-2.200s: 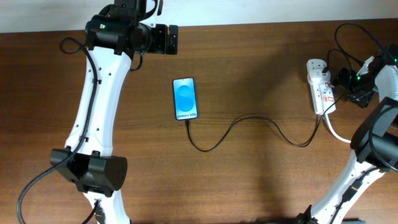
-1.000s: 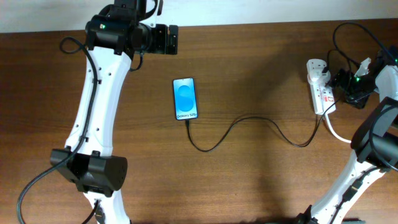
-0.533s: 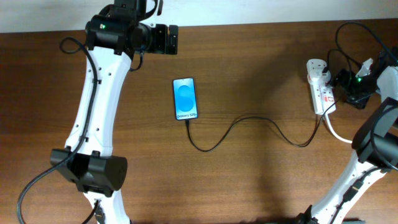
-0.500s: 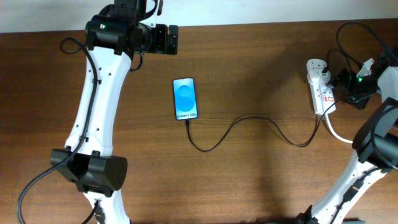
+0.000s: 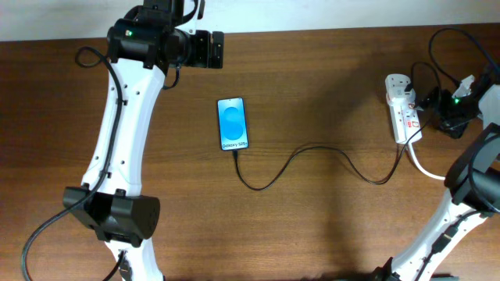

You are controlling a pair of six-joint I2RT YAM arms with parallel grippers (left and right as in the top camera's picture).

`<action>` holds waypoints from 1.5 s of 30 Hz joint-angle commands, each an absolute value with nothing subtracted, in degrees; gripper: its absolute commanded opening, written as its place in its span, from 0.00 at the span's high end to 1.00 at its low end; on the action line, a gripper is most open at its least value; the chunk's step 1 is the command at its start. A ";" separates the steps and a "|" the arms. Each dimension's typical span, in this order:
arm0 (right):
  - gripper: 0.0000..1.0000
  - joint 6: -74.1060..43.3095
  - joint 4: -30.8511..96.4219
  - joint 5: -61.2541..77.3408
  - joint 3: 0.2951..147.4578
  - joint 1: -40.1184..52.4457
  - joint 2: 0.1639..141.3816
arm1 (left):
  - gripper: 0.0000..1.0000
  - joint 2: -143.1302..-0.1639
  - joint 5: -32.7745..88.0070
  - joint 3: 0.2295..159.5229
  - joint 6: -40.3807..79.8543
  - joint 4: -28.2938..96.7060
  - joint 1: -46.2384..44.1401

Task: Plug charger to phone and switch on socket
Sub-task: 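Press the orange switch on the power strip with the right gripper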

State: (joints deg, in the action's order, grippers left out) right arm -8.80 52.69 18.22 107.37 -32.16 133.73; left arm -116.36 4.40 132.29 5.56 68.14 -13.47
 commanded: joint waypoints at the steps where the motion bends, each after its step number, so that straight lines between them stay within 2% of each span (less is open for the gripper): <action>1: 0.08 -8.43 52.97 14.55 107.63 -29.36 135.39 | 0.01 -115.37 4.03 133.01 5.06 68.23 -13.34; 19: 0.08 -9.13 52.01 12.84 107.98 -29.71 135.37 | 0.01 -115.37 4.03 133.01 5.06 68.16 -13.34; 27: 0.08 -9.08 56.80 12.80 114.61 -29.76 135.37 | 0.01 -115.37 4.03 133.01 5.06 68.05 -13.34; 45: 0.08 -8.84 52.84 10.61 107.98 -28.18 135.39 | 0.01 -115.37 4.03 133.01 5.06 68.07 -13.34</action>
